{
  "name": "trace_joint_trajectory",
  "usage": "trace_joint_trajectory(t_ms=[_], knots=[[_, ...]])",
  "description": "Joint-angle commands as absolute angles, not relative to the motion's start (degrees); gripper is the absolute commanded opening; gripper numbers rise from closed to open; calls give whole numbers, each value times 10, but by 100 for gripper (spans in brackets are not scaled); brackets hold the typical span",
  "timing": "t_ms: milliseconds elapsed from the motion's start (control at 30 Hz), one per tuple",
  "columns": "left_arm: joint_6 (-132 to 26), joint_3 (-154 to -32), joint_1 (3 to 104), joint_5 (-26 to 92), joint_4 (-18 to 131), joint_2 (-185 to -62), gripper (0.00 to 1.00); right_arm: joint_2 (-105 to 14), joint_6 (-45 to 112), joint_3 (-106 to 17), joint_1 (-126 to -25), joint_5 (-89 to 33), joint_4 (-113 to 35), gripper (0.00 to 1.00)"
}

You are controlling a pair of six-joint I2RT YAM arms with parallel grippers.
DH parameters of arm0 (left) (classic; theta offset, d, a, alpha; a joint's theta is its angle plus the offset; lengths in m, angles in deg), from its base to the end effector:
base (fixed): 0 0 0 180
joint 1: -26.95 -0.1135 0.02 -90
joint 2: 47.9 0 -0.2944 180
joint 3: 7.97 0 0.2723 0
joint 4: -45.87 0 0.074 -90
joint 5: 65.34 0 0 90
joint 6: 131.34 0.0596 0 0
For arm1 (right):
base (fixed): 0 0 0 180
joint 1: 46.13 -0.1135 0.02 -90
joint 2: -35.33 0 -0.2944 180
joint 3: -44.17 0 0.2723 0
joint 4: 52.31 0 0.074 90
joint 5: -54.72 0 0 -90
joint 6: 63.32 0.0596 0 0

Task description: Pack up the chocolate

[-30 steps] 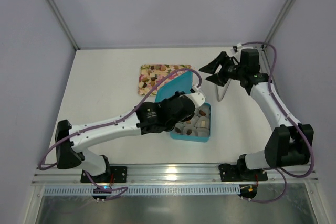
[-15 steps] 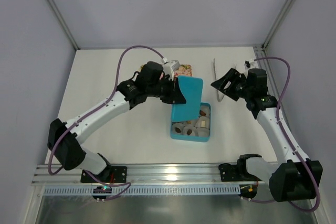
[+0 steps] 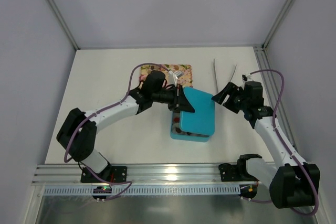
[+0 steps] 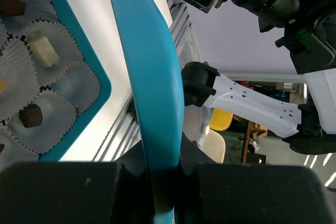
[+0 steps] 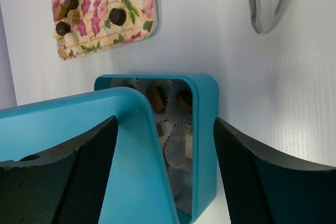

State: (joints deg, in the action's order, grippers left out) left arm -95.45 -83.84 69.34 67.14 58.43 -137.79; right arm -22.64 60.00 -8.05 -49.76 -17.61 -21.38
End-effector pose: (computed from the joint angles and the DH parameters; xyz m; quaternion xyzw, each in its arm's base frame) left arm 0.2603 -0.2921 0.2892 0.1085 0.8082 -0.5707 0.0963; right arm 0.2381 0.0332 0.2577 0.1596 0.8713 0.2707 0.3770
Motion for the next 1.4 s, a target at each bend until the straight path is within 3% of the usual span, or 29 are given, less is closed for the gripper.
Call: trace_joint_trajectory(t_ms=[0,900,1267,1367], knots=[[-986,-828,691,719,481,-1390,0,-217,590,-61,-499,-183,-245,75],[-987,-770,639,777,420,-1469,0,-217,595,-12,-501,-165,-306,79],[-995,-741,624,786,387,-1489,12,-221,588,1,-517,-163,-324,79],[-1007,-734,618,794,364,-1488,11,-221,588,3,-519,-166,-323,79]])
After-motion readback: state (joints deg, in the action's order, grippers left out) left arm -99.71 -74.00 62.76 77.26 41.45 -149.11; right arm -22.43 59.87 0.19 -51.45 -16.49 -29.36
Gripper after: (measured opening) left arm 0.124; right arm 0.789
